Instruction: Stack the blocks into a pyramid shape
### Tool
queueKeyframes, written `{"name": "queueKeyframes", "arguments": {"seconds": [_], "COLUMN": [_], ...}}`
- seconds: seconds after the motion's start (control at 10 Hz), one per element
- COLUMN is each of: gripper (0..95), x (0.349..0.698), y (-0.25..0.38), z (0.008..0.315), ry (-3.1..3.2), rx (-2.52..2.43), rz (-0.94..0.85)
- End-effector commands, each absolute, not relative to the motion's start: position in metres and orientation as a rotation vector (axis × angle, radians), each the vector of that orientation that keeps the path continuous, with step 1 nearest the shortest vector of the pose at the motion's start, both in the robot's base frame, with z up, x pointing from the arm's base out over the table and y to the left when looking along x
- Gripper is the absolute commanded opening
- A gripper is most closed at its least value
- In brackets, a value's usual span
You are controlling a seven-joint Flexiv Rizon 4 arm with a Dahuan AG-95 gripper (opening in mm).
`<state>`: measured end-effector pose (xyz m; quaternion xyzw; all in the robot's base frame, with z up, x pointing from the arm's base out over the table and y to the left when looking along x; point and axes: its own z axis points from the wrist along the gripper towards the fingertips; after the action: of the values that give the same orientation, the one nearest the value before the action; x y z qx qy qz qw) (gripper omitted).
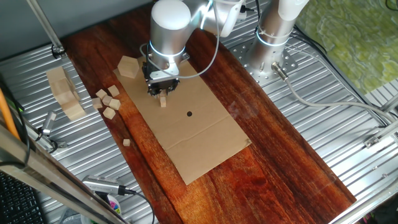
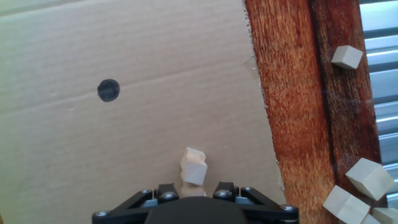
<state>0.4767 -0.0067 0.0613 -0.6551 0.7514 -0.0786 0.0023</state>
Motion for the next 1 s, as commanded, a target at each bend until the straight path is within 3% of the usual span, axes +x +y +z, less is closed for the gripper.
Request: {"name": "queueKeyframes", "arguments": {"seconds": [0.1,0.2,0.4,0.7,1.0], "gripper": [38.0,38.0,0.0,0.0,0.0], "x": [0.479,0.487,0.513,0.56,0.605], "y": [-0.005,-0.004,0.001,0.028,0.058], "z": [0.066,0.071,0.083,0.091,0.08], "ry": [2.383,2.416,2.513,2.677,2.784], "rx": [-2.043,-2.01,-1.898,-1.705,-1.508], "rz": [-0.231,-0.216,-0.207,-0.214,-0.187]}}
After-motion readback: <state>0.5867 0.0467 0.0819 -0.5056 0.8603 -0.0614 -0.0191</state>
